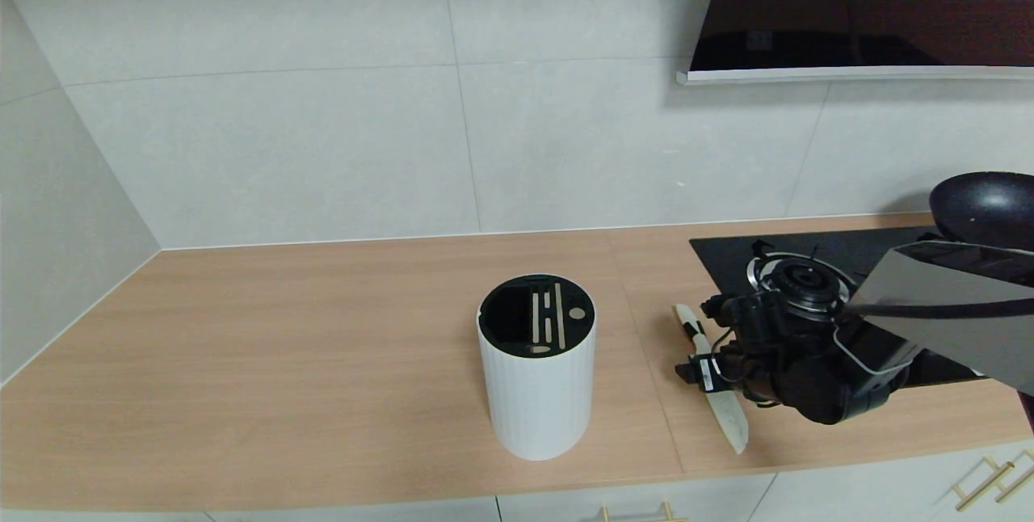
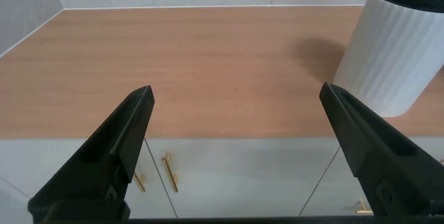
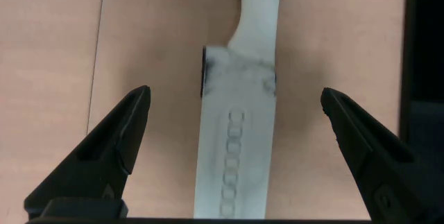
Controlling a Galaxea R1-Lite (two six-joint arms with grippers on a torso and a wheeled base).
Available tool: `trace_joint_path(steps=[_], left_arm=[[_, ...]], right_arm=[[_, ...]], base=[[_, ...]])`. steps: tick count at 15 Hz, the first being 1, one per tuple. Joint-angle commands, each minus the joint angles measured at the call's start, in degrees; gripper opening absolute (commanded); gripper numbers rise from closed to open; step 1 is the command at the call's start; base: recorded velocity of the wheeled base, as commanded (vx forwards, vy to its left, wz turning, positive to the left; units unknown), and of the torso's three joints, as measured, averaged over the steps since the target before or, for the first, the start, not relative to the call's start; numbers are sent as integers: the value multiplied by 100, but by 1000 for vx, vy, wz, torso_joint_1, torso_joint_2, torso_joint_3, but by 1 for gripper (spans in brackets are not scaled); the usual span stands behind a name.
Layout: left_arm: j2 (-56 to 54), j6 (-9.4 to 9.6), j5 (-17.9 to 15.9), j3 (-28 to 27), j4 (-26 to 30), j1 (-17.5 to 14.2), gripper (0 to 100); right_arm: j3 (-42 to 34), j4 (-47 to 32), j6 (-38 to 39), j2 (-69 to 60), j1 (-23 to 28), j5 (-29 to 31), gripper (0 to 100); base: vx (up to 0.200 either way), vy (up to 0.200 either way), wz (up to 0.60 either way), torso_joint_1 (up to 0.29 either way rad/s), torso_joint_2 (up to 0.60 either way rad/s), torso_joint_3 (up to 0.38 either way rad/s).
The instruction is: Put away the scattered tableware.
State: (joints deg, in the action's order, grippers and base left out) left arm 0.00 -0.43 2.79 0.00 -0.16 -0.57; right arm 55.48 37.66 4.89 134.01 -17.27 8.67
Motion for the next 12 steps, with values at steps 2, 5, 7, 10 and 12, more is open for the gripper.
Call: trace_joint_path(steps=[2,5,7,10,12], left_arm=[[0,-1,2,0,-2,-4,100],[0,-1,2,0,-2,-4,100],[0,-1,2,0,-2,-4,100],[0,-1,2,0,-2,-4,100],[0,-1,2,0,-2,-4,100]], right_arm=[[24,14,-5,99,-4,3,100],[68,14,3,152,-4,3,100],[86,14,-5,213,-4,12,0],[77,14,-5,231,-4,12,0],[68,14,-5,248,-4,30,0]], base=[[0,0,0,0,0,0],[0,0,0,0,0,0],[0,0,0,0,0,0],[0,0,0,0,0,0],[0,0,0,0,0,0]])
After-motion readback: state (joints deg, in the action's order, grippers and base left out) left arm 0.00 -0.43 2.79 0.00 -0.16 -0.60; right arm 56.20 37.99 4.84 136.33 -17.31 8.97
